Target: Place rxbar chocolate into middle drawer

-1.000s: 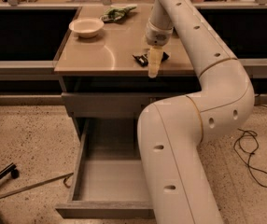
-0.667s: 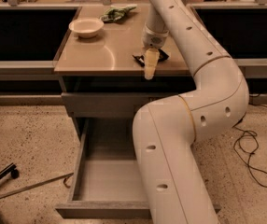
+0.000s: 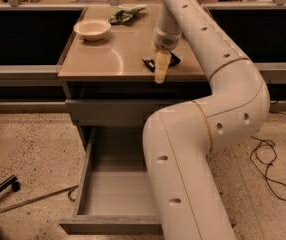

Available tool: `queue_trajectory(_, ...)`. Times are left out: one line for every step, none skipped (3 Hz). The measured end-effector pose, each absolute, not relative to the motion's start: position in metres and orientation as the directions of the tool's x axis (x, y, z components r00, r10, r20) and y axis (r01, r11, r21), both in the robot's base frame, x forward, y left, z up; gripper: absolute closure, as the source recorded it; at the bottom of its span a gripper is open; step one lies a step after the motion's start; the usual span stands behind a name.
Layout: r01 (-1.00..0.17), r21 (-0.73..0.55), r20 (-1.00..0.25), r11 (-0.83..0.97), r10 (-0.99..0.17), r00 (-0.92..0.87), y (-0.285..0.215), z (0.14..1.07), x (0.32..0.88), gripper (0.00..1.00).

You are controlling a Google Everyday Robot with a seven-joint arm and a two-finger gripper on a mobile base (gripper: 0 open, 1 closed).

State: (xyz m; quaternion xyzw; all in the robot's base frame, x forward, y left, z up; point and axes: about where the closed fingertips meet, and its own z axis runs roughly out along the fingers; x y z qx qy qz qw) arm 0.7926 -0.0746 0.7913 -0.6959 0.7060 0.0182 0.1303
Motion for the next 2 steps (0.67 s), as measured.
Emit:
queue_trajectory(-0.985, -0.159, -0.193, 0.074, -0.98, -0.043, -0.09, 0.803, 0.787, 0.0)
queue_trajectory(-0.98, -0.167, -0.183, 0.108, -0.98, -0.077, -0.106, 0.816, 0.781, 0.0)
